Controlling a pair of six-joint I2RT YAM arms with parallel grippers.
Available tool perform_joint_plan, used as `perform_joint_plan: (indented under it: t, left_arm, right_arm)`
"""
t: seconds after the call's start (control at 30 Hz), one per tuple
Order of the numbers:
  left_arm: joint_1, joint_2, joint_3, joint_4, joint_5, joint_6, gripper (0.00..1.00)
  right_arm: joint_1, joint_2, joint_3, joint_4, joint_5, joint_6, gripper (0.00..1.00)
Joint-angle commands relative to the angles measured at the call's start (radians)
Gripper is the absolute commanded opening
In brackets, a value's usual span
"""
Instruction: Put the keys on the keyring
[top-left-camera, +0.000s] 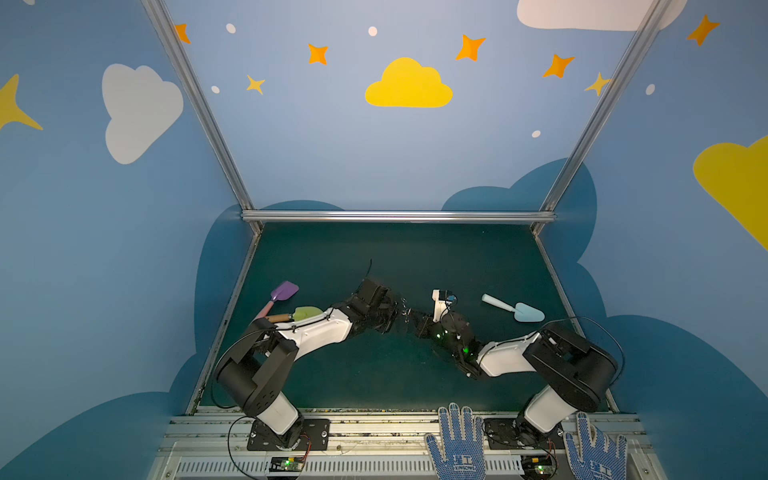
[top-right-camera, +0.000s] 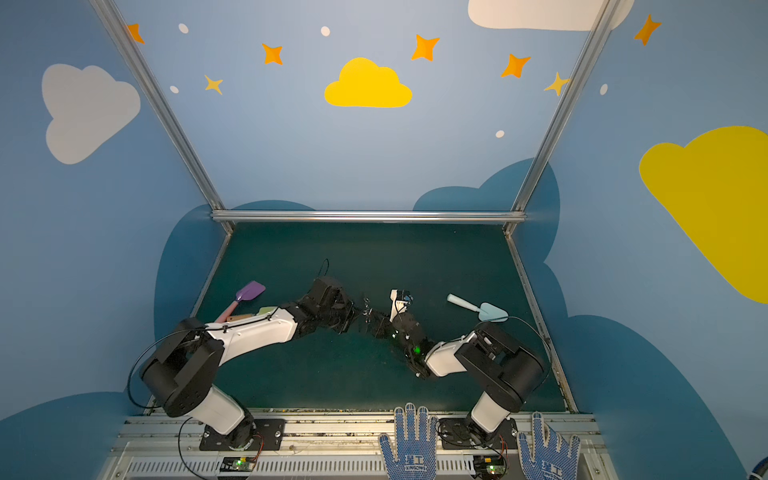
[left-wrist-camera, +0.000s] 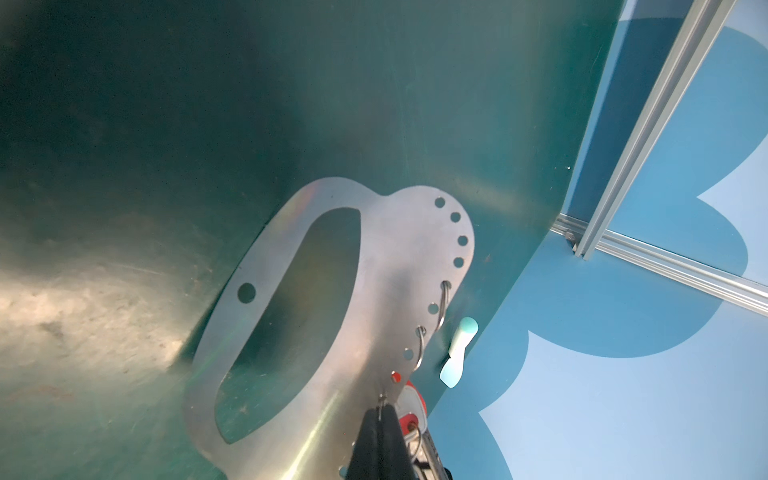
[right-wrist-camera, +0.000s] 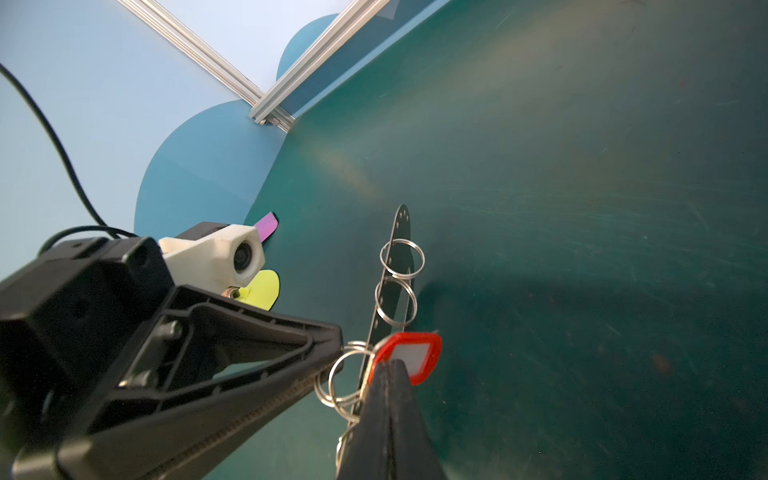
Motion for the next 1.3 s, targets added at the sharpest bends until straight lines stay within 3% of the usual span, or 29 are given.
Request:
perform_joint_plan:
  t: [0.0, 0.57, 1.27]
  left_arm:
    - [-0.01, 0.006, 0.022, 0.005, 0.01, 0.014, 0.04]
    - [-0.023, 0.0, 0.038, -0.034, -0.015, 0.041, 0.04]
    - [-0.025, -0.006, 0.041, -0.015, -0.009, 0.058, 0.04]
  right_arm:
    - [-0.007, -0.03, 0.03, -0.024, 0.033, 0.006, 0.0]
    - [-0.011, -0.06, 0.014, 0.002, 0.02, 0.06, 0.0]
    - [-0.015, 0.015, 0.004, 0.127, -0.056, 0.126, 0.0]
